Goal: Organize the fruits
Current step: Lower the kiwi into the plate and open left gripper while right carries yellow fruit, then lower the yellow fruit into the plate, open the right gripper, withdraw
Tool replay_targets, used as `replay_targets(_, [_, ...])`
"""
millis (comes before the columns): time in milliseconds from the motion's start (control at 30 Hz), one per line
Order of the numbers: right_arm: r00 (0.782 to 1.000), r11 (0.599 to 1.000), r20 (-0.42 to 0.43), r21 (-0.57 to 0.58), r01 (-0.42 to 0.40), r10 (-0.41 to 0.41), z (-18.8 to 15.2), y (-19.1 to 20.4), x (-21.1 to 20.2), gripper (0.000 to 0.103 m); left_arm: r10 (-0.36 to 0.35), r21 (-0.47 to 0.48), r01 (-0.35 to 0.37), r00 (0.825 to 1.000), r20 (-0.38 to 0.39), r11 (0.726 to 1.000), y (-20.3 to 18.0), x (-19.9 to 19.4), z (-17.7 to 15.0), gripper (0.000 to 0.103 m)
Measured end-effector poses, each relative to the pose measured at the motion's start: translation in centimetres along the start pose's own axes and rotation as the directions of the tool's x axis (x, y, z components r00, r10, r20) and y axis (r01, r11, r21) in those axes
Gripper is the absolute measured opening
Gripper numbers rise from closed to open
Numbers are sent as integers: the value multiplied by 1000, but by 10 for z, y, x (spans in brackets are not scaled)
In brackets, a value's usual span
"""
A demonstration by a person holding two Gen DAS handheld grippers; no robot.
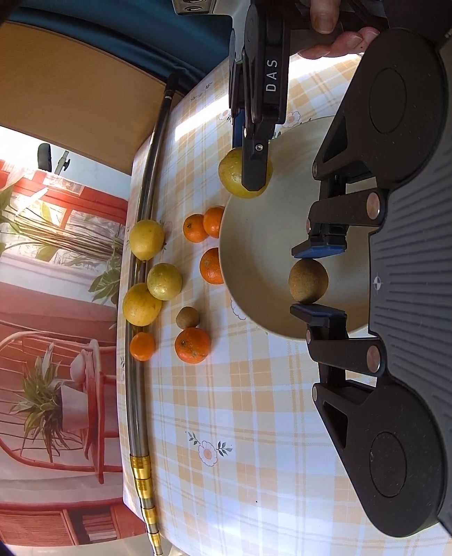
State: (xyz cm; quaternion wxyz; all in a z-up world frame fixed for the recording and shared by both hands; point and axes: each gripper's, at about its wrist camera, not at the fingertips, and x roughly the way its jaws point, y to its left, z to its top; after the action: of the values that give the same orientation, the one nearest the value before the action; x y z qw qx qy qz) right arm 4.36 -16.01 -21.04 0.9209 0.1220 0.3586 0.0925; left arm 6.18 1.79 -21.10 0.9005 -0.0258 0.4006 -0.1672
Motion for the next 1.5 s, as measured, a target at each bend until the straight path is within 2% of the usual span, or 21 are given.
replay_targets(567, [997, 998, -78, -52, 24, -28, -29, 15, -11, 42, 17, 30, -17, 1000, -23, 999, -13, -9, -19, 29])
replay_targets(1100, [997, 996, -68, -84, 15, -20, -29, 20, -19, 46, 31, 33, -30, 1000, -7, 999, -17, -13, -20, 29])
replay_targets(1500, [1000, 997, -16, -68, 24, -26, -22, 17, -25, 50, 36, 26, -36, 999, 3, 999, -16, -14, -20, 29])
